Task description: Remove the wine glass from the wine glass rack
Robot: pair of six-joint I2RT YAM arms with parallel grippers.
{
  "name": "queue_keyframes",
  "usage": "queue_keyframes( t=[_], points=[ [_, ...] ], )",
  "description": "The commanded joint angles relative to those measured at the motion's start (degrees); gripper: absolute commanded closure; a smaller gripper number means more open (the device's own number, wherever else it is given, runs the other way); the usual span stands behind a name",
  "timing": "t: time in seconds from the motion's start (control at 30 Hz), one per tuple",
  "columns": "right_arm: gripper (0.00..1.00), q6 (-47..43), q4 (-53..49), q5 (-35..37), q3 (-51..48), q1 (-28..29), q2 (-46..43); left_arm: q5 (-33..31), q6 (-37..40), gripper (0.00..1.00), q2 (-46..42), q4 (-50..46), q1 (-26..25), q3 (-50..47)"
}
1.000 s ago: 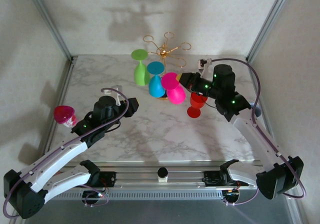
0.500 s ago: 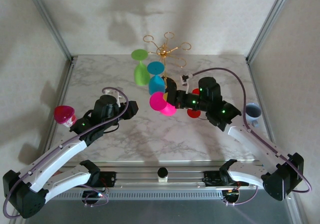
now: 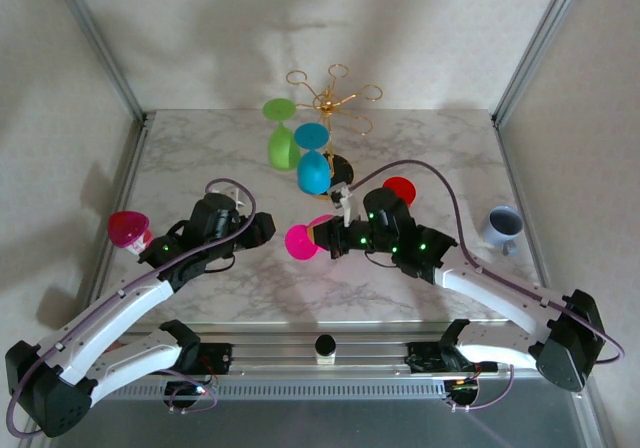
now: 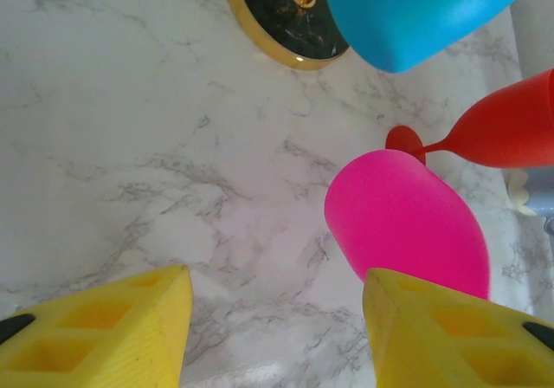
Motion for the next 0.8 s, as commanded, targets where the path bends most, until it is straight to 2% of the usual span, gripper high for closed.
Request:
queue_keyframes(
  t=[0.0,0.43,0.77],
  points=[
    [1.00,-6.7,5.0,7.0,-2.3,3.9,-0.7,1.6,-1.3,0.44,-0.6,-2.8,0.8,1.0],
    [1.00,-19.5,9.0,29.0,-7.4,15.9,0.1,6.3,-2.1,0.43,2.3,-8.2,1.6,4.3],
    [1.00,-25.6,14.2,43.3,-9.2,23.6,5.1,12.7,-4.9,0.42,2.8,-9.8,1.6,3.7]
  ],
)
